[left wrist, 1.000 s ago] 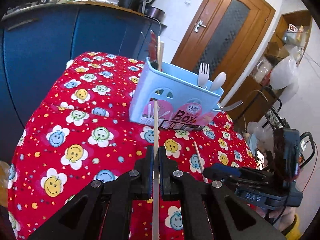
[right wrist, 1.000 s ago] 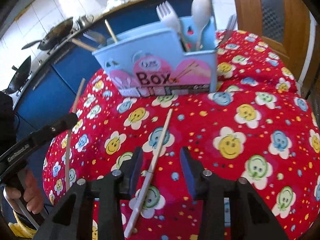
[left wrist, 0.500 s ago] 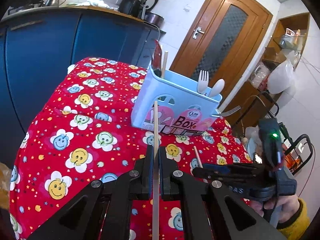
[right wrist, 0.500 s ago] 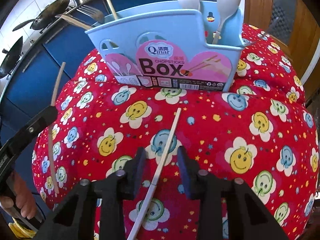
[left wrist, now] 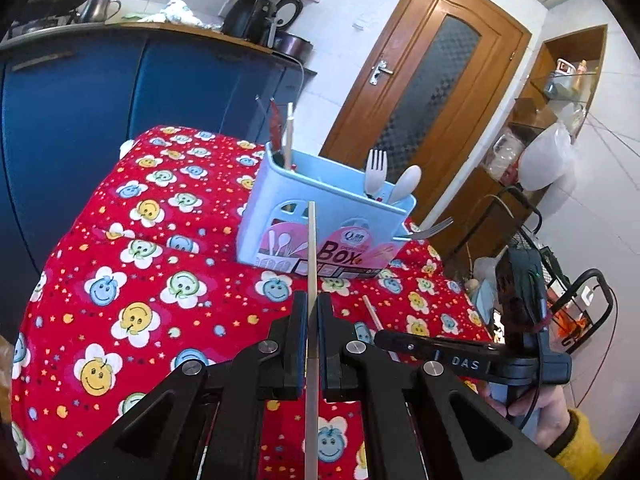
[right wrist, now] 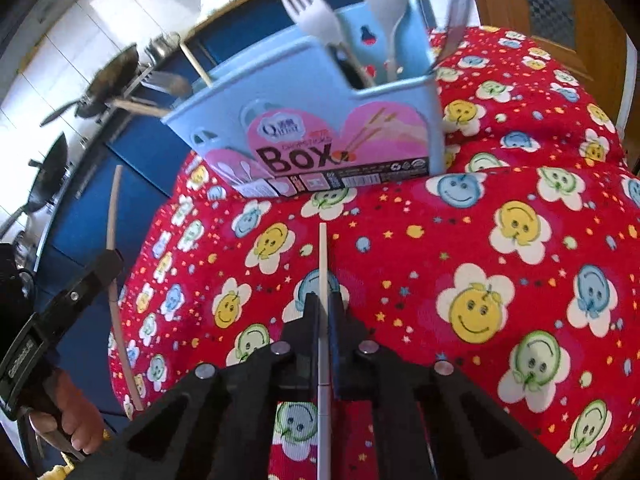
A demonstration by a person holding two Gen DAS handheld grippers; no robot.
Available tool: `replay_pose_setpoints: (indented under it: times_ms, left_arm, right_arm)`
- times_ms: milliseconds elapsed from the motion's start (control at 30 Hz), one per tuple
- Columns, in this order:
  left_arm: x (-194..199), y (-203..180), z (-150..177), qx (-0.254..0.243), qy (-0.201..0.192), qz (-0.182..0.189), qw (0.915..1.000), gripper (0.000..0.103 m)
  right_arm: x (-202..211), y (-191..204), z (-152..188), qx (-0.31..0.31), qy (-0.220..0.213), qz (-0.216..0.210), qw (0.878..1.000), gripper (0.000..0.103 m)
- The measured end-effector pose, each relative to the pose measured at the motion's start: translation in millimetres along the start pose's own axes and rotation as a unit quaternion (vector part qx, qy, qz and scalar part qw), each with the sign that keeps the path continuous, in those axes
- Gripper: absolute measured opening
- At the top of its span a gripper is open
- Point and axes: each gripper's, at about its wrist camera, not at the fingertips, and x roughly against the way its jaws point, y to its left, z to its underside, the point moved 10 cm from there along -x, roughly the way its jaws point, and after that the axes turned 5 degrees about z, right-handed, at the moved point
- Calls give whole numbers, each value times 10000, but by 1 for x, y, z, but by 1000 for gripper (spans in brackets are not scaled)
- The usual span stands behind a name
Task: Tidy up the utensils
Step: 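Lift both chopsticks upright over the blue caddy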
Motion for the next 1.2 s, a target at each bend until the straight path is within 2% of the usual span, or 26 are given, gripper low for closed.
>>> replay_pose_setpoints:
  times_ms: [133,300,533,667,933,1200]
  left_arm:
    - [2,-12,-3,-76,-89,65,9999,4]
    - [5,-28,-16,-222,-297,122,9992,4]
    - [-3,-46,-46,-453,-591,133,9971,4]
    - [-9,-51,-65,-520,-788,76,9955,4]
    - [-21,-50,-103,-650,-1088,-126,9919,5]
    - [-34,-48,-146,-795,-1472,-311,9854,5]
  right_arm:
    - [26,2,-2,-77,-432,-217,9988,6]
    - [60,-1,-12,-59,-1084,-264,9937,6]
    - [93,1,-35,-75,-1964,-443,9795,6]
    - [106,7,-53,32,-2370,-370,9708,6]
    - [126,11,-81,246,-2859,-221,9577,6]
    - [128,15,-104,358,-3086,-139,9504,6]
